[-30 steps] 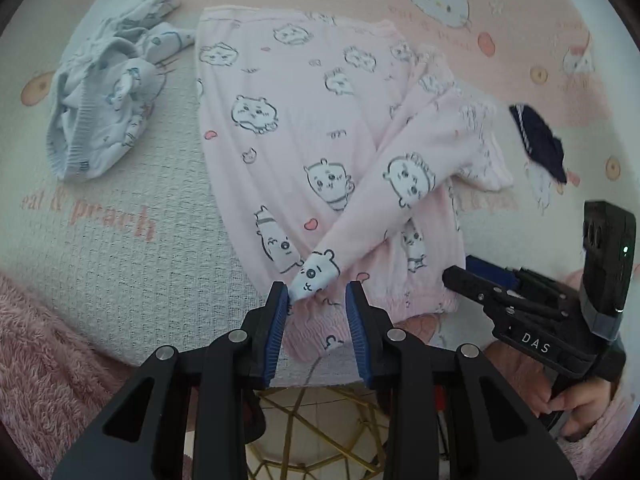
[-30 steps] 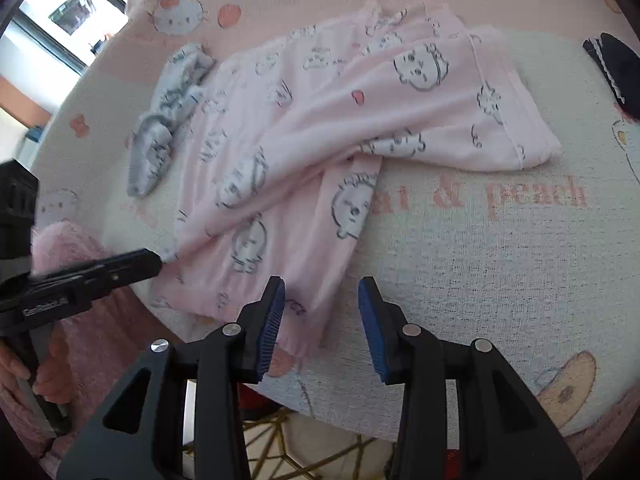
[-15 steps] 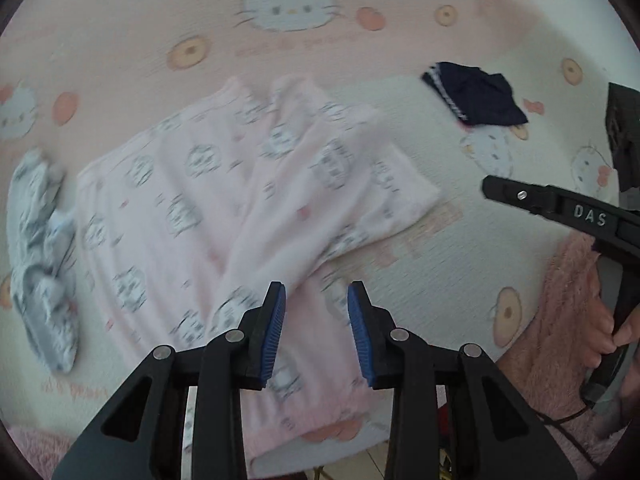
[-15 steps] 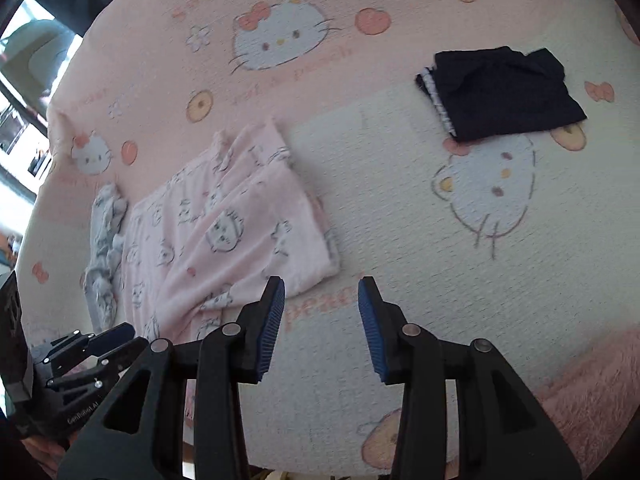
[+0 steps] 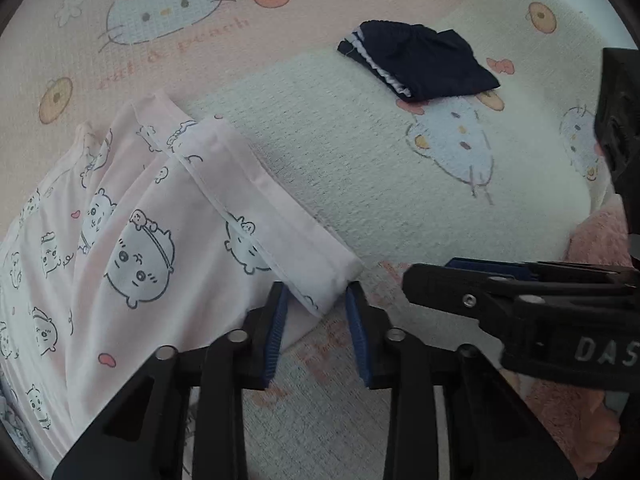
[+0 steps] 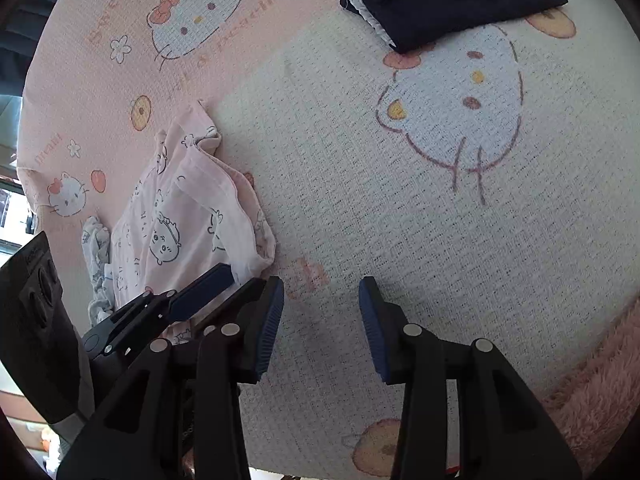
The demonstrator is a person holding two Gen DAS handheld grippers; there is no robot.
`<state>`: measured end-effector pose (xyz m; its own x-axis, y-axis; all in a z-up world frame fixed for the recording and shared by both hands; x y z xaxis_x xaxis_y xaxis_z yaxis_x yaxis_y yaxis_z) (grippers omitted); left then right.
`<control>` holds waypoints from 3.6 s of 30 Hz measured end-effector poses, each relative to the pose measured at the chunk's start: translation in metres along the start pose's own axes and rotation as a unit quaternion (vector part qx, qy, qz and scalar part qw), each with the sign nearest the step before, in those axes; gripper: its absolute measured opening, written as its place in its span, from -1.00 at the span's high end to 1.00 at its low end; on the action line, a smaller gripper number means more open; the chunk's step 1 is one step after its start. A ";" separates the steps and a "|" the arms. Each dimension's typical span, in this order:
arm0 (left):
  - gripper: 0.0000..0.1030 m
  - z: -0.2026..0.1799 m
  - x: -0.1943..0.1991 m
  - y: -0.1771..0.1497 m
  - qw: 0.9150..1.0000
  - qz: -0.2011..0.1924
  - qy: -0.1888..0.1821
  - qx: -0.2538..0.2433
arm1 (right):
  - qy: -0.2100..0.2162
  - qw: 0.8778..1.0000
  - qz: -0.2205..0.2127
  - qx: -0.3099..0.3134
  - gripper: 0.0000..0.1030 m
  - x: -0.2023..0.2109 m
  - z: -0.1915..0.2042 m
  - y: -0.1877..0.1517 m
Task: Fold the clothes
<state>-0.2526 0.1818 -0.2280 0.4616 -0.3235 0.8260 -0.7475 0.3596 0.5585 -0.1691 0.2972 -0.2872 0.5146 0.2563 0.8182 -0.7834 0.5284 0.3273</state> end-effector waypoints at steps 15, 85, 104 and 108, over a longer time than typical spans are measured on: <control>0.90 0.254 0.124 -0.004 0.977 -0.070 0.100 0.174 | 0.049 0.983 -0.004 0.175 0.21 -0.031 0.121 0.054; 0.88 0.417 0.059 -0.042 0.962 -0.026 0.103 0.250 | 0.034 0.826 0.044 0.560 0.91 -0.177 0.276 0.076; 0.82 0.426 0.070 -0.051 0.958 -0.038 0.104 0.266 | 0.045 0.884 0.023 0.465 0.68 -0.159 0.263 0.100; 0.79 0.432 0.070 -0.058 0.955 -0.029 0.114 0.271 | -0.002 0.916 0.010 0.401 0.47 -0.173 0.245 0.118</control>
<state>-0.3833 -0.2398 -0.2349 0.5562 -0.1076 0.8241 -0.8262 -0.1789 0.5342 -0.4358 0.1169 -0.2749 0.4968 0.2554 0.8294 -0.7982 -0.2409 0.5522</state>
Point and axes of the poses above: each gripper's, at about its wrist camera, not at the fingertips, and x roughly against the way its jaws point, z to its left, y to its top, the point moved 7 cm from there along -x, roughly the way its jaws point, and after that the axes turned 10 degrees about -z, right-handed, at the moved point
